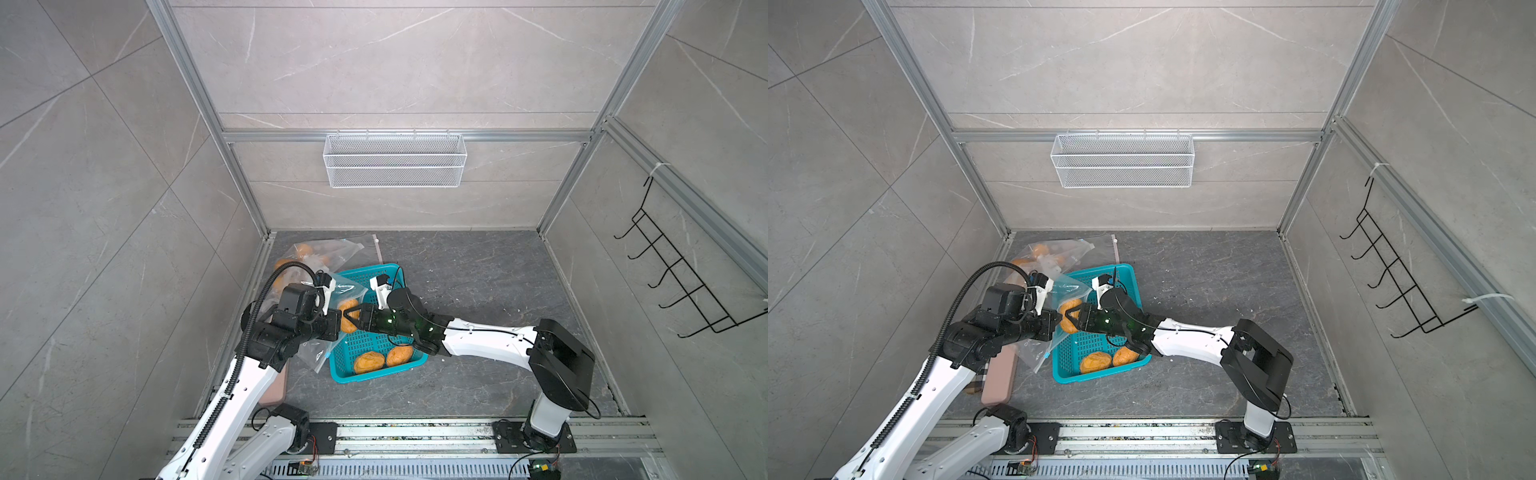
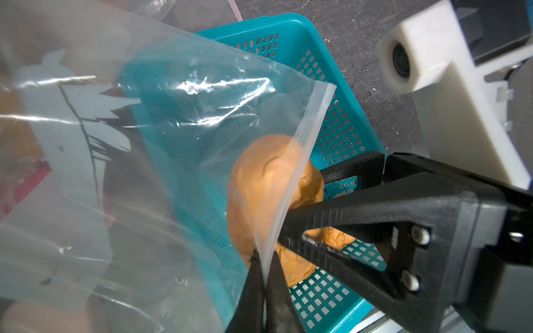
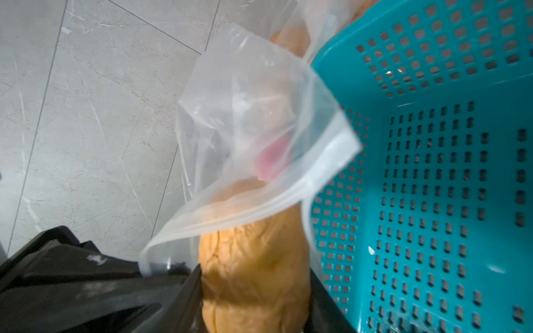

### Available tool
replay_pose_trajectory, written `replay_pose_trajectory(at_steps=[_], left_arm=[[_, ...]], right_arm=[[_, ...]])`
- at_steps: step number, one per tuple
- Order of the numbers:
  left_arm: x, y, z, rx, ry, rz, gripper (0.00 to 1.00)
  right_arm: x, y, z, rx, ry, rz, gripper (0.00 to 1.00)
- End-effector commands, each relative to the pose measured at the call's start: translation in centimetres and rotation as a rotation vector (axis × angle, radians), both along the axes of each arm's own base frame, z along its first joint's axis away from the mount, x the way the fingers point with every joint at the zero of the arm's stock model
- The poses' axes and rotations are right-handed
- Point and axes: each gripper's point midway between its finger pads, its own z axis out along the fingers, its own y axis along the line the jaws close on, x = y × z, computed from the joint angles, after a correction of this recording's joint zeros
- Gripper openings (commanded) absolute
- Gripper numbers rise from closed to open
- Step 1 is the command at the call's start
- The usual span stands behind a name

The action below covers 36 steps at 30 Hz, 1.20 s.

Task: Put the potatoes into a zipper bag and zip it
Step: Place the potato into the zipper food storage bag.

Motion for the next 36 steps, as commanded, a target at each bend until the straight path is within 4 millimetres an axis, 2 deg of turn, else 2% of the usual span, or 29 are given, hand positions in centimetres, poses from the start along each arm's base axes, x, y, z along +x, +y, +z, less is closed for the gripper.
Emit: replay_pose_trajectory(at_steps=[1, 8, 11, 17, 23, 27, 32, 34, 36], left_arm=[[0.1, -0.6, 0.6, -0.03, -0.029, -0.032, 0.0], [0.0, -0.8, 0.7, -0.036, -0.028, -0.037, 0.0], [0.0, -0.8, 0.8, -0.041, -0.033, -0.039, 0.0], [0.0, -0.8, 1.0, -0.047, -0.04, -0.04, 0.0], [0.0, -0.4, 1.4, -0.038, -0.062, -0.025, 0.0], [0.0, -0.2, 1.6, -0.037, -0.076, -0.015, 0.0], [0.1, 0.3, 1.8, -0.019, -0.092, 0.006, 0.0], [0.2, 0.5, 1.6, -0.011, -0.092, 0.013, 0.0], [0.3, 0.6, 1.6, -0.004, -0.089, 0.022, 0.0]], right_arm=[[-0.3, 1.4, 0.6, -0.001, 0.001, 0.009, 0.35], [0.3, 1.6, -0.7, 0.009, 0.095, -0.073, 0.41], [0.3, 2.0, -0.2, 0.028, 0.106, -0.07, 0.45], [0.0, 1.5, 0.6, 0.031, 0.113, -0.073, 0.6], [-1.0, 0.5, 2.0, 0.03, 0.091, -0.042, 0.63], [-2.2, -0.7, 2.9, 0.023, 0.062, -0.001, 0.63], [-3.6, -3.2, 4.5, -0.056, -0.062, 0.05, 0.62], [-3.8, -4.8, 4.4, -0.144, -0.127, 0.054, 0.62], [-3.8, -6.5, 3.6, -0.253, -0.17, 0.05, 0.61]])
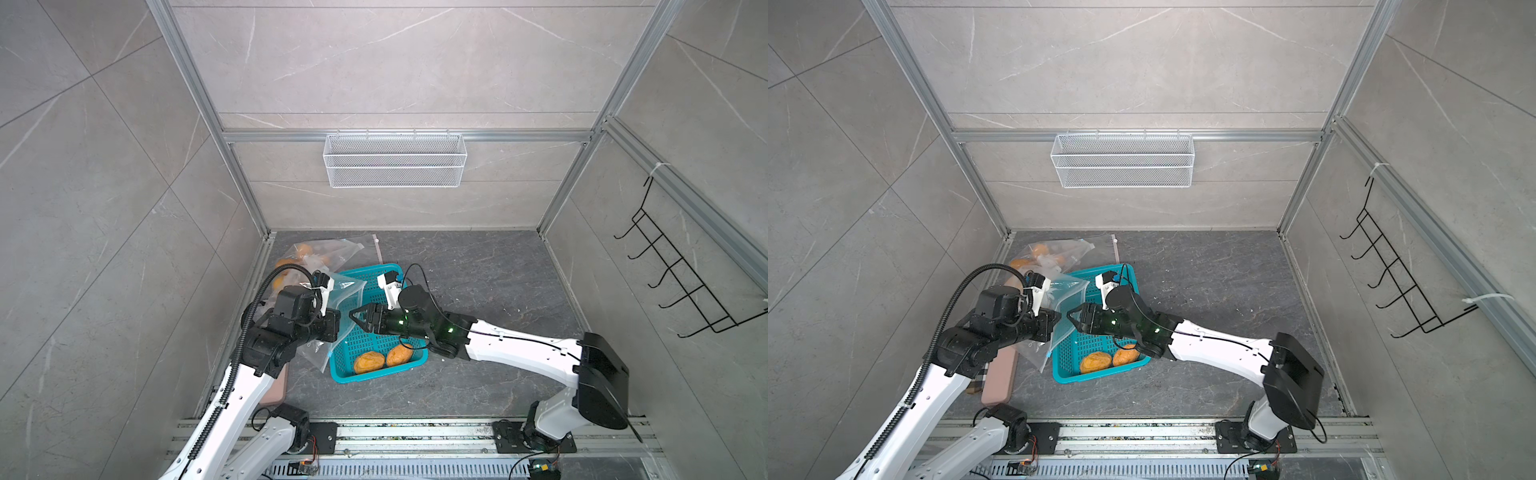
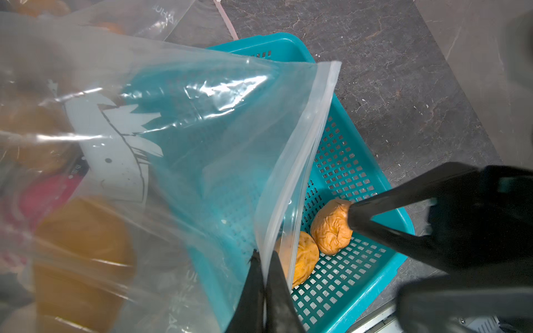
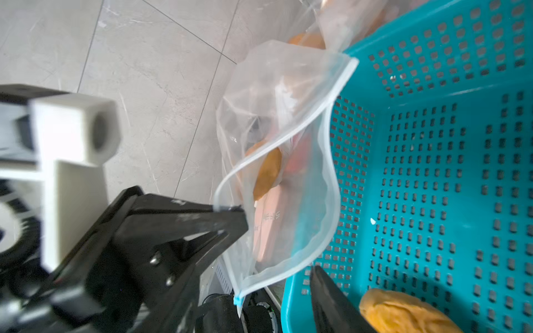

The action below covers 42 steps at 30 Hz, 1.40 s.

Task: Put the potatoes into a zipper bag and zip it
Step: Place the potato into the zipper food storage bag, then pick up the potato from the basket.

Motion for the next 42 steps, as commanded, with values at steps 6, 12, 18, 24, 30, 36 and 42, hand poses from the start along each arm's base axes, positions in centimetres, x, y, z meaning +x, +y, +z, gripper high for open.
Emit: replay_pose_trajectory(at_steps=[6, 12, 18, 24, 30, 36, 42], left_arm=[[0.5, 0.6, 0.4, 0.02, -0.033, 0.023, 0.0], [0.6, 0.7, 0.0, 0.034, -0.02, 0.026, 0.0], [0.7, 0.7, -0.1, 0.039, -0.013, 0.028, 0.0], [0.5, 0.7, 0.3, 0.028, -0.03, 0.024, 0.0], [0.4, 0.4, 0.4, 0.013, -0.03, 0.013, 0.0], [0.3, 0.5, 0.4, 0.015, -0.034, 0.013, 0.0], [0.4, 0.7, 0.3, 0.026, -0.033, 0.024, 0.0]], right_arm=[[-0.3, -6.4, -4.0, -0.447, -0.202, 0.022, 0.62], [-1.4, -6.4, -6.0, -0.613, -0.249, 0.215, 0.63], [-2.4, -6.8, -8.1, -0.782, -0.417, 0.487, 0.67], [-4.2, -5.9, -9.2, -0.782, -0.699, 0.832, 0.65], [-0.6, -7.4, -11.0, -0.909, -0.729, 0.96, 0.63], [1.5, -8.8, -12.8, -0.899, -0.677, 1.057, 0.64], [0.7, -8.9, -14.8, -0.895, -0.641, 1.193, 0.74]])
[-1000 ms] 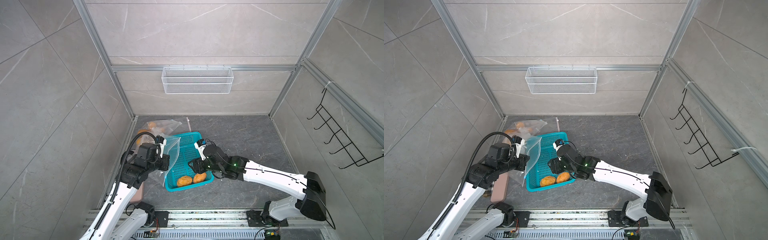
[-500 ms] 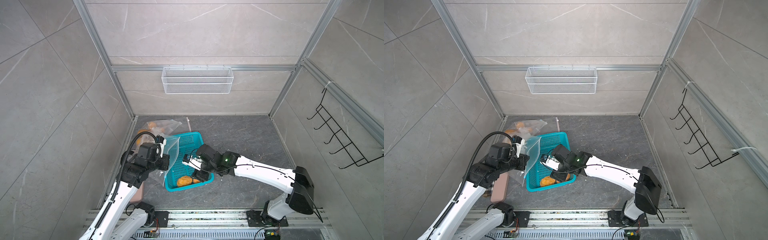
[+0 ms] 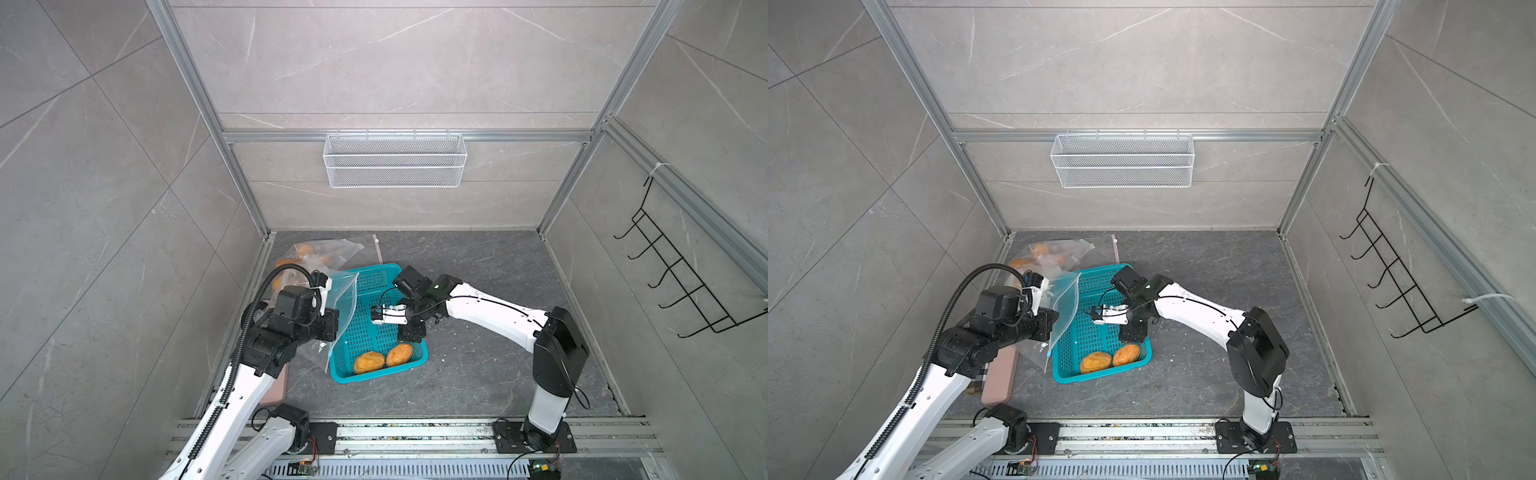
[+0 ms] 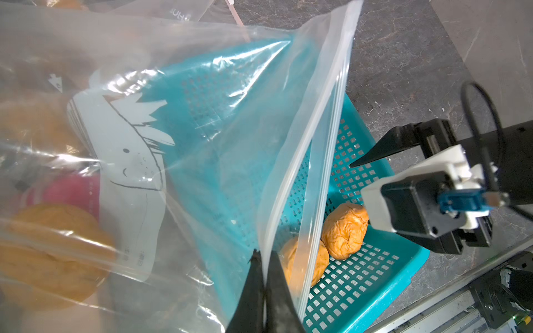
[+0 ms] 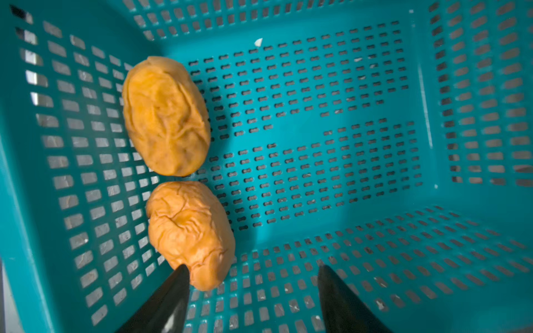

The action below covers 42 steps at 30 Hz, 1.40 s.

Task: Put the potatoes into a zipper bag and zip it
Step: Pick up the potato from the basket.

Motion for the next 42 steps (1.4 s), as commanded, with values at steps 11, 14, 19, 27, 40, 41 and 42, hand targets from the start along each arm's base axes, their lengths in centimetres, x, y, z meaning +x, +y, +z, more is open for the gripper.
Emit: replay_pose_trajectory(at_steps=[11, 14, 19, 27, 40, 41, 42], left_arm=[[0.2, 0.2, 0.0, 0.017, -0.012, -0.001, 0.0], [0.2, 0.3, 0.0, 0.019, -0.013, 0.002, 0.0], [0.2, 0.3, -0.1, 0.02, -0.01, 0.0, 0.0], [0.2, 0.3, -0.1, 0.021, -0.012, -0.002, 0.0], [0.3, 0.4, -0.2, 0.026, -0.008, 0.002, 0.0], [0.2, 0.3, -0.1, 0.026, -0.01, 0.001, 0.0], [0.3, 0.3, -0.2, 0.026, -0.01, 0.002, 0.0]], right_arm=[[-2.2, -0.9, -3.4, -0.172, 0.08, 0.141, 0.87], [-2.5, -0.7, -4.2, -0.175, 0.097, 0.149, 0.88], [-1.4, 0.0, -5.7, -0.194, 0.089, 0.104, 0.84], [-0.6, 0.9, -7.0, -0.195, 0.08, 0.07, 0.78], [-0.4, 2.8, -6.3, -0.097, 0.078, 0.012, 0.6], [-0.3, 2.9, -5.9, -0.082, 0.068, -0.003, 0.59], [-0.1, 3.1, -5.5, -0.061, 0.06, -0.02, 0.58]])
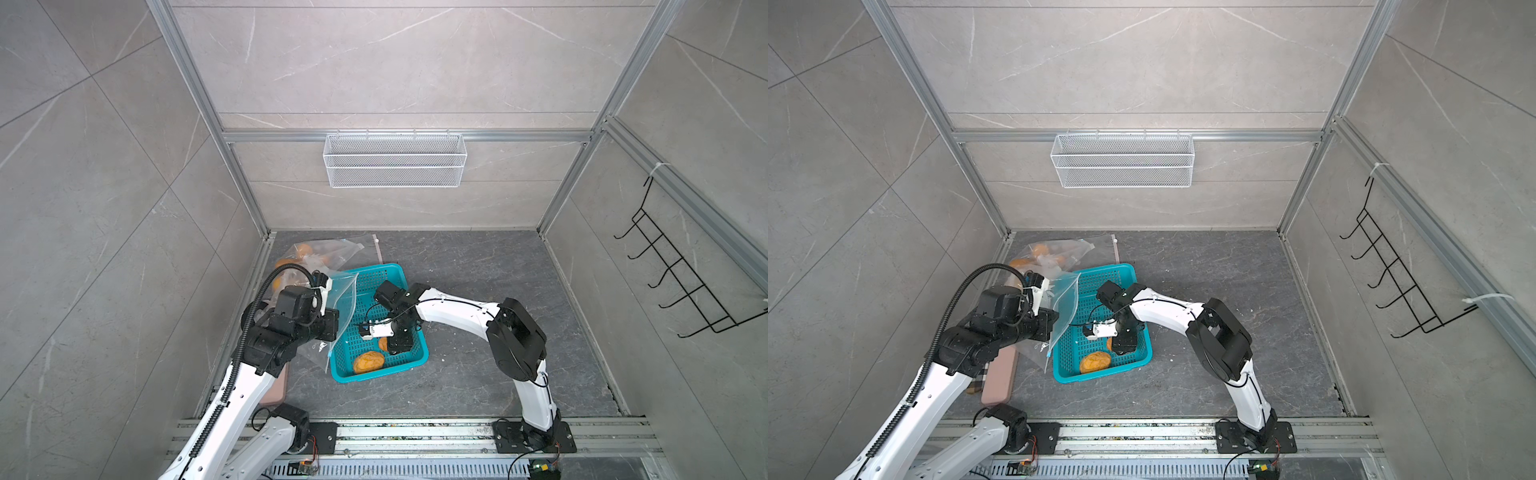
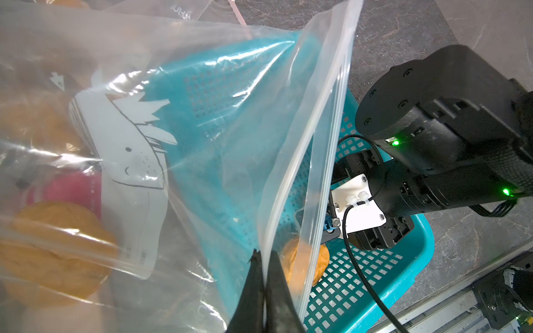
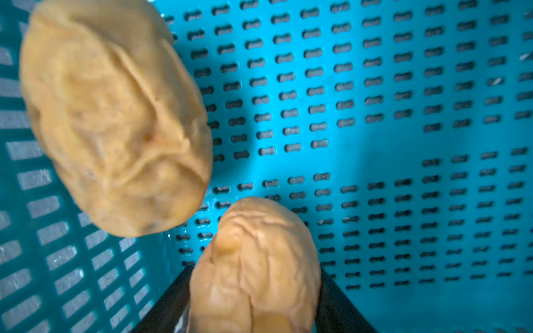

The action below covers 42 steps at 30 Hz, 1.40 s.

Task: Put the potatoes into a zipper bag and zip it
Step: Pick up the potato from the basket, then place the potato into the zipper food storage bag.

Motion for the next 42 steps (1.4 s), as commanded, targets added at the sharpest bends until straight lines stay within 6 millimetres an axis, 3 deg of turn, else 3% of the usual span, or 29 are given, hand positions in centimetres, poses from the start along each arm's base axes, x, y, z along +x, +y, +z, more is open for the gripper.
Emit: replay_pose_trajectory(at_steps=[1, 8, 14, 16, 22, 27, 31, 35, 42], left_arm=[[0.2, 0.3, 0.1, 0.019, -0.016, 0.0, 0.0], [0.3, 0.2, 0.0, 0.02, -0.01, -0.001, 0.0], [0.3, 0.4, -0.2, 0.031, -0.009, 0.007, 0.0], [0.4, 0.4, -0.2, 0.029, -0.007, 0.003, 0.0], [0.3, 0.3, -0.3, 0.028, 0.002, 0.0, 0.0], [0.3, 0.3, -0.2, 0.025, -0.003, -0.001, 0.0], [0.2, 0.3, -0.1, 0.024, -0.007, -0.001, 0.0], [0.2, 0.1, 0.1, 0.017, -0.01, -0.009, 0.0], [0.2, 0.0, 0.1, 0.01, -0.01, -0.009, 0.0]], right_arm=[[0.2, 1.0, 2.1, 0.083, -0.028, -0.056, 0.57], [1.3, 2.2, 7.8, 0.368, -0.091, -0.197, 0.51], [2.1, 1.1, 12.6, 0.543, -0.188, -0.349, 0.49], [1.9, 1.0, 15.2, 0.669, -0.189, -0.413, 0.48], [0.3, 1.7, 23.2, 1.07, -0.033, -0.534, 0.46], [-0.6, 3.7, 28.0, 1.312, 0.187, -0.598, 0.45], [-0.8, 6.1, 29.2, 1.384, 0.28, -0.632, 0.45], [0.4, 7.5, 28.0, 1.412, 0.345, -0.72, 0.45], [0.3, 9.0, 26.0, 1.395, 0.392, -0.733, 0.44]])
